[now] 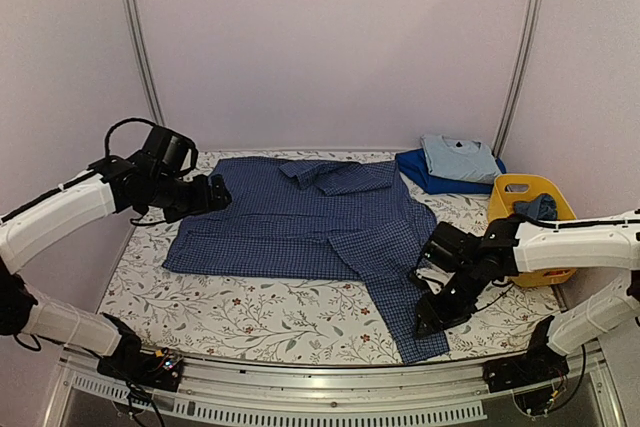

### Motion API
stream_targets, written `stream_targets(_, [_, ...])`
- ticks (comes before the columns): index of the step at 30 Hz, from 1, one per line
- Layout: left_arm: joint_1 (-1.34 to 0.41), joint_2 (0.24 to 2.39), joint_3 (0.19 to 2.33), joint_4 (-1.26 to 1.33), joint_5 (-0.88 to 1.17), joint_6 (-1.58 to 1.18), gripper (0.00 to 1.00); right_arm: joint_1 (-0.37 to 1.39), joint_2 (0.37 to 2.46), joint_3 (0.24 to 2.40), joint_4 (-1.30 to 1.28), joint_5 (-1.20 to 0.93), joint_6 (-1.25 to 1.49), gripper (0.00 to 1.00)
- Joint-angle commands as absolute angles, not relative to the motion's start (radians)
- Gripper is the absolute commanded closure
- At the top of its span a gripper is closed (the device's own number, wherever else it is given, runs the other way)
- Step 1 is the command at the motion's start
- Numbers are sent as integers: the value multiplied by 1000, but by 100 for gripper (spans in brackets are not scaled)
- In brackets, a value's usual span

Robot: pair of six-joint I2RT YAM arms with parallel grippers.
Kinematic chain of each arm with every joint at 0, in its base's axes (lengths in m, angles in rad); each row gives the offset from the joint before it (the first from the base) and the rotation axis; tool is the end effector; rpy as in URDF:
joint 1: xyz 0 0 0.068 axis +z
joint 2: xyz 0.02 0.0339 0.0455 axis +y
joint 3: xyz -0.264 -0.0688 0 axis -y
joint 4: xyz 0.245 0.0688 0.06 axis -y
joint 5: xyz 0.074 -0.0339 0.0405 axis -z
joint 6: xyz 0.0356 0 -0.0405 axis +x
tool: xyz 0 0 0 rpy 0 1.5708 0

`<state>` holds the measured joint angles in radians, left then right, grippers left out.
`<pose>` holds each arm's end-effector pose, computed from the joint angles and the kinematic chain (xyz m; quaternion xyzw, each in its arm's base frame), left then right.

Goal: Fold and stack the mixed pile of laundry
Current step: Adjust the 1/3-folded shirt at the center of the board.

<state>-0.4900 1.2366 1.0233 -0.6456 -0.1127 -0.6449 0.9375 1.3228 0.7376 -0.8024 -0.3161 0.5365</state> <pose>0.2286 -0.1174 0.2869 -0.0920 0.9315 -0.1425 0.3218 0.1167 0.1776 0.1781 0.2100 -0.9608 -0.1768 0.0384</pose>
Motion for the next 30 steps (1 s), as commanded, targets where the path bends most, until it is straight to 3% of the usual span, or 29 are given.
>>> stream_targets(1, [-492,1243,1065,-700,-149,-604,0,964,1404,797,-776,-220,490,47])
stream_targets(13, [-432,1170,1033,-727,-139,-578,0,1142,1719,889,-788,-170,454,46])
stream_targets(16, [-420,1160,1036,-739,-144,-571,0,1143,1761,884,-771,-182,452,57])
stream_targets(22, [-362,1152,1038,-753,-138,-545,0,1143,1820,912,-744,-240,421,98])
stream_targets(30, [-274,1154,1032,-723,-58,-519,0,1055,1738,1053,-761,-373,385,100])
